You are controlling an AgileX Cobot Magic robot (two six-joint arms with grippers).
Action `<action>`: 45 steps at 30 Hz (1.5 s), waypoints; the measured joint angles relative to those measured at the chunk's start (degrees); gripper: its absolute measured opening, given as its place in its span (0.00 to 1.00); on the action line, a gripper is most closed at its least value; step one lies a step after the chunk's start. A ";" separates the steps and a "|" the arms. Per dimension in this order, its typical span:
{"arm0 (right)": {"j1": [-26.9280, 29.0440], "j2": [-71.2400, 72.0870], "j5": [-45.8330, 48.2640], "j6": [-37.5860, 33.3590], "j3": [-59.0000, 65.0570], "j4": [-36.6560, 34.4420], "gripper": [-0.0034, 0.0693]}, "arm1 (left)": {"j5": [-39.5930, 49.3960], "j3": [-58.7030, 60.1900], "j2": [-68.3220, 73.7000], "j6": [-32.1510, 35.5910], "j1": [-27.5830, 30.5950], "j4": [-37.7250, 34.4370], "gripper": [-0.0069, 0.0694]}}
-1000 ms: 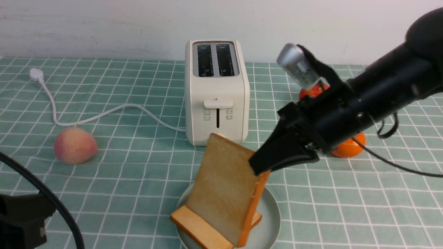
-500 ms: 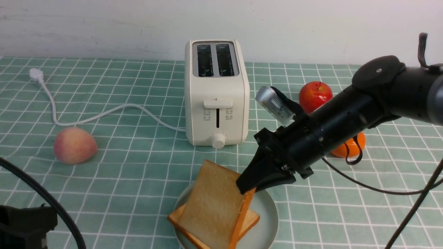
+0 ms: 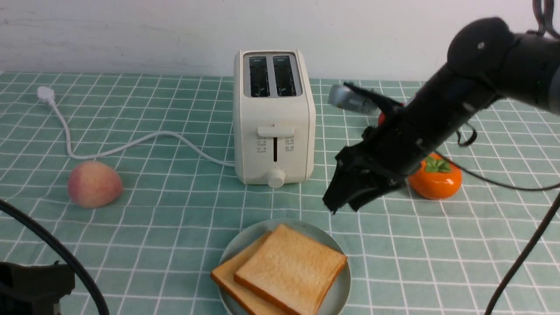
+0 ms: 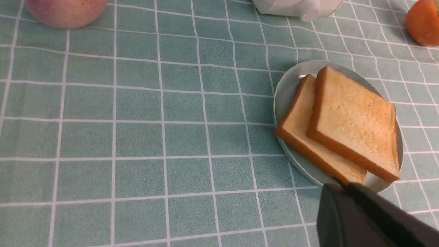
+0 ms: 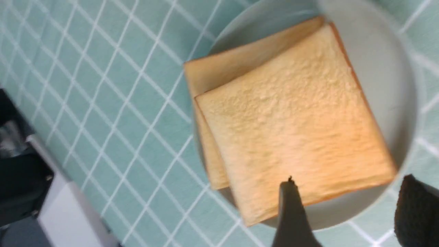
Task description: Take toasted bread from bread machine on blue coffee table place on plate.
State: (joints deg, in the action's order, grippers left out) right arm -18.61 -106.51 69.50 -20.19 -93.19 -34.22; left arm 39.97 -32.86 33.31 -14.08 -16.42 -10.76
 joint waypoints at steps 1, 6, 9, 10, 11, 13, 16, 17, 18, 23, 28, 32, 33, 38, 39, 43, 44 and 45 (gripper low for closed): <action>0.00 0.98 0.11 2.79 -2.76 4.58 0.56 | 0.08 0.00 0.00 0.00 0.00 -0.06 0.07; 0.00 9.57 0.72 13.22 -7.20 17.17 0.34 | 0.30 0.00 0.00 0.00 0.00 -0.06 0.07; 0.00 16.27 1.60 16.92 -7.55 23.03 0.17 | 0.30 0.00 0.00 0.00 0.00 -0.06 0.07; 0.00 18.93 1.88 17.99 -7.61 24.63 0.11 | 0.30 0.00 0.00 0.00 0.00 -0.06 0.07; 0.00 19.97 1.94 18.44 -7.67 24.92 0.10 | 0.30 0.00 0.00 0.00 0.00 -0.06 0.07; 0.00 26.40 2.27 21.19 -7.67 28.70 0.03 | 0.30 0.00 0.00 0.00 0.00 -0.06 0.07; 0.00 33.81 2.40 23.56 -6.92 32.25 0.02 | 0.24 0.00 0.00 0.00 0.00 -0.06 0.07; 0.00 35.68 2.31 24.04 -6.38 33.06 0.02 | 0.11 0.00 0.00 0.00 0.00 -0.06 0.07; 0.00 38.94 1.91 24.51 -5.11 34.22 0.03 | -0.35 0.00 0.00 0.00 0.00 -0.06 0.07; 0.00 58.83 -9.98 25.74 10.39 40.20 0.04 | -3.82 0.00 0.00 0.00 0.00 -0.06 0.07; 0.00 77.60 -28.17 26.03 33.34 42.34 0.04 | -5.30 0.00 0.00 0.00 0.00 -0.06 0.07; 0.00 88.21 -41.72 27.71 48.48 43.11 0.04 | -5.81 0.00 0.00 0.00 0.00 -0.06 0.07; 0.00 92.32 -46.54 28.82 53.87 43.44 0.04 | -5.87 0.00 0.00 0.00 0.00 -0.06 0.07; 0.00 97.68 -55.48 31.43 64.61 43.66 0.04 | -5.97 0.00 0.00 0.00 0.00 -0.06 0.07; 0.00 97.94 -56.29 32.25 65.90 43.66 0.04 | -5.75 0.00 -0.02 0.00 0.00 -0.06 0.07; 0.00 97.94 -57.24 34.49 66.62 43.66 0.05 | -4.07 0.98 -1.76 0.00 0.00 -0.06 0.07; 0.00 97.94 -57.38 34.55 66.62 43.66 0.05 | -4.01 1.54 -2.41 0.00 0.00 -0.06 0.07; 0.00 97.94 -57.57 34.62 66.62 43.66 0.05 | -3.93 2.17 -3.72 0.00 0.00 -0.06 0.07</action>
State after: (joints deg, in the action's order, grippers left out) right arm -18.61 -8.56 11.93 14.44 -26.57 9.44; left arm 36.03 -30.68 29.59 -14.08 -16.42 -10.82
